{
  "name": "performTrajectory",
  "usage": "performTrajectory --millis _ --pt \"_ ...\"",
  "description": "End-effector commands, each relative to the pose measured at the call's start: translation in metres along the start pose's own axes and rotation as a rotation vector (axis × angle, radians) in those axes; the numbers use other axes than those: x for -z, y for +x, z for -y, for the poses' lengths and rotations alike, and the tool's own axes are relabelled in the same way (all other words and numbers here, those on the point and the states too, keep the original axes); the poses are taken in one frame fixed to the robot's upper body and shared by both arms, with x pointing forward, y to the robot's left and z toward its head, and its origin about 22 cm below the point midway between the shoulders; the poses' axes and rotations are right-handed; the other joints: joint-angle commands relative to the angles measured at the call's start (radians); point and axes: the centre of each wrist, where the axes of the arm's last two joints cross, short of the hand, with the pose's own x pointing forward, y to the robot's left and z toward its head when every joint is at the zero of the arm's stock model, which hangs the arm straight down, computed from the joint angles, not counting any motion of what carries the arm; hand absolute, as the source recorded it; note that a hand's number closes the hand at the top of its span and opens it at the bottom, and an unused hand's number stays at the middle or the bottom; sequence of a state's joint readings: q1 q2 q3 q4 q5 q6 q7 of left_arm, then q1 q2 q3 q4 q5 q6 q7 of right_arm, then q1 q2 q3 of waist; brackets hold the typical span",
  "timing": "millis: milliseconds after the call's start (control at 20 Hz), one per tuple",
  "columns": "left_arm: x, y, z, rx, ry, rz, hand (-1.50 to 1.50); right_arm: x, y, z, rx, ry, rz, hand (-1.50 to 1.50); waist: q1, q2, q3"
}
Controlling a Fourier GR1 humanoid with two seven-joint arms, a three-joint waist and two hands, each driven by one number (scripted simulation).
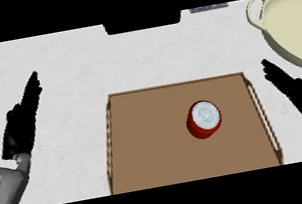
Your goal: Pick the can from the tray and place it in the pot
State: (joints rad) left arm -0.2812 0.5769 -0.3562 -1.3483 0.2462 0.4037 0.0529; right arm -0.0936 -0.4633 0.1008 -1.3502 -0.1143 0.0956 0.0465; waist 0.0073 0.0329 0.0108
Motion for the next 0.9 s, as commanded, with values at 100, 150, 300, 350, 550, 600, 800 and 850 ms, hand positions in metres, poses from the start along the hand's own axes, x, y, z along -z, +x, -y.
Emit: performTrajectory --millis 100,150,300,350,550,600,800,850 --pt "-0.011 -0.020 0.028 -0.077 -0.127 -0.101 0.00 0.006 0.041 -0.072 0.119 -0.206 -0.018 1.50 -0.029 -0.038 -0.016" --pt "-0.024 -0.029 0.038 -0.116 -0.204 -0.127 0.00 0.008 0.044 -0.074 0.134 -0.265 -0.047 1.50 -0.024 -0.039 -0.017" --pt "-0.028 -0.029 0.047 -0.153 -0.242 -0.164 0.00 -0.005 0.011 -0.008 -0.365 -0.468 -0.140 1.50 -0.048 -0.026 -0.058" --pt "-0.037 -0.039 0.052 -0.178 -0.257 -0.205 0.00 0.002 0.035 -0.012 -0.186 -0.708 0.015 1.50 -0.078 -0.054 -0.037" --pt "-0.044 -0.043 0.057 -0.220 -0.301 -0.226 0.00 0.008 0.083 -0.054 -0.091 -0.959 0.349 -1.50 -0.053 -0.061 -0.022" --pt "-0.040 -0.036 0.061 -0.228 -0.325 -0.211 0.00 0.006 0.090 -0.073 -0.066 -0.981 0.400 -1.50 -0.059 -0.058 -0.020" --pt "-0.047 -0.043 0.060 -0.245 -0.345 -0.220 0.00 -0.008 0.100 -0.130 -0.065 -1.043 0.463 -1.50 -0.040 -0.051 -0.021" --pt "-0.046 -0.042 0.061 -0.243 -0.340 -0.219 0.00 -0.011 0.104 -0.145 -0.056 -0.991 0.409 -1.50 -0.039 -0.050 -0.022"
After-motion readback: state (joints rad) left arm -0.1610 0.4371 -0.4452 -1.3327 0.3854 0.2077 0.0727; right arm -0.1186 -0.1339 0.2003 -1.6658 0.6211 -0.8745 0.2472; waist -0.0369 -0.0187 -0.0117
